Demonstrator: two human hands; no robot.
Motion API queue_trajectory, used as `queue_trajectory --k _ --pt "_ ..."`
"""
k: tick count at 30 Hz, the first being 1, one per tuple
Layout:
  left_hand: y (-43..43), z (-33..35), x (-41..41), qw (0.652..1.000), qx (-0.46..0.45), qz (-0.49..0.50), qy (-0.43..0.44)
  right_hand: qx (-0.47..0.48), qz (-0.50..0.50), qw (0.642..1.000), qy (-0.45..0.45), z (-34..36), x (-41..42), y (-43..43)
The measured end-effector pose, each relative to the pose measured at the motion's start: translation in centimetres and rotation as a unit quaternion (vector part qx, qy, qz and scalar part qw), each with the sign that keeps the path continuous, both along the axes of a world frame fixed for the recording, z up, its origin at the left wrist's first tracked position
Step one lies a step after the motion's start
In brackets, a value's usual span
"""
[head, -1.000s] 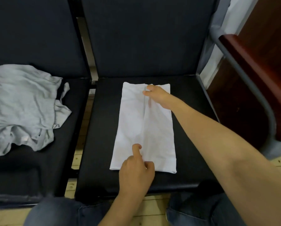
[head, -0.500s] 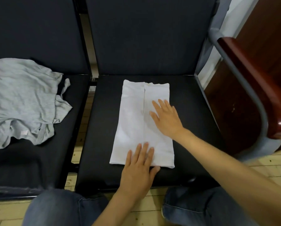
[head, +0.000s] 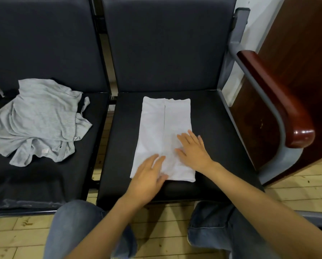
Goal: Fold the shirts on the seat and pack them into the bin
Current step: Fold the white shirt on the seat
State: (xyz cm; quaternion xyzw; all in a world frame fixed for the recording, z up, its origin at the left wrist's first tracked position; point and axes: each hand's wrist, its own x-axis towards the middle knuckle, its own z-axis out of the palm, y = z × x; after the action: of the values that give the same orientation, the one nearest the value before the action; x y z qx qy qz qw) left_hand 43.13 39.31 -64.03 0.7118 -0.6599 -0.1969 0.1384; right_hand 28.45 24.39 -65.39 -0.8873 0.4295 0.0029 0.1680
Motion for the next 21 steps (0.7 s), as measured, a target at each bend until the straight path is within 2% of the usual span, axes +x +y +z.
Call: queue_trajectory --k 2,3,5,7,10,12,15,19,21 --pt "0.8 0.3 2.1 0.995 -0.067 -0.012 -0.071 -0.075 0.068 0.992 -0.075 0.5 -1.6 2.3" --pt "1.2 0.3 3.0 0.991 -0.072 -0.029 -0.107 -0.115 0.107 0.983 -0.098 0.6 -2.5 3.5" --pt "2.1 -0.2 4.6 0.983 -0.063 -0.061 -0.162 -0.16 0.153 0.972 -0.076 0.7 -4.0 5.1" --pt "2.7 -0.5 5.3 0.977 -0.065 -0.069 -0.192 -0.156 0.156 0.974 -0.049 0.7 -5.1 6.2" --pt "3.0 -1.1 5.2 0.982 -0.085 -0.04 -0.163 -0.139 0.129 0.981 -0.041 0.3 -6.0 6.7" --pt "2.9 -1.6 5.0 0.986 -0.096 -0.015 -0.137 -0.17 0.135 0.976 -0.023 0.0 -5.9 6.8" --pt "2.6 -2.0 4.9 0.982 -0.102 -0.01 -0.161 -0.201 0.152 0.967 0.037 0.0 -4.9 6.9" --pt "2.0 -1.6 4.1 0.979 -0.063 -0.007 -0.195 -0.158 0.126 0.969 0.14 2.0 -3.7 7.8" --pt "1.8 -1.1 3.7 0.976 -0.041 -0.006 -0.216 -0.14 0.09 0.976 0.141 2.4 -3.3 7.9"
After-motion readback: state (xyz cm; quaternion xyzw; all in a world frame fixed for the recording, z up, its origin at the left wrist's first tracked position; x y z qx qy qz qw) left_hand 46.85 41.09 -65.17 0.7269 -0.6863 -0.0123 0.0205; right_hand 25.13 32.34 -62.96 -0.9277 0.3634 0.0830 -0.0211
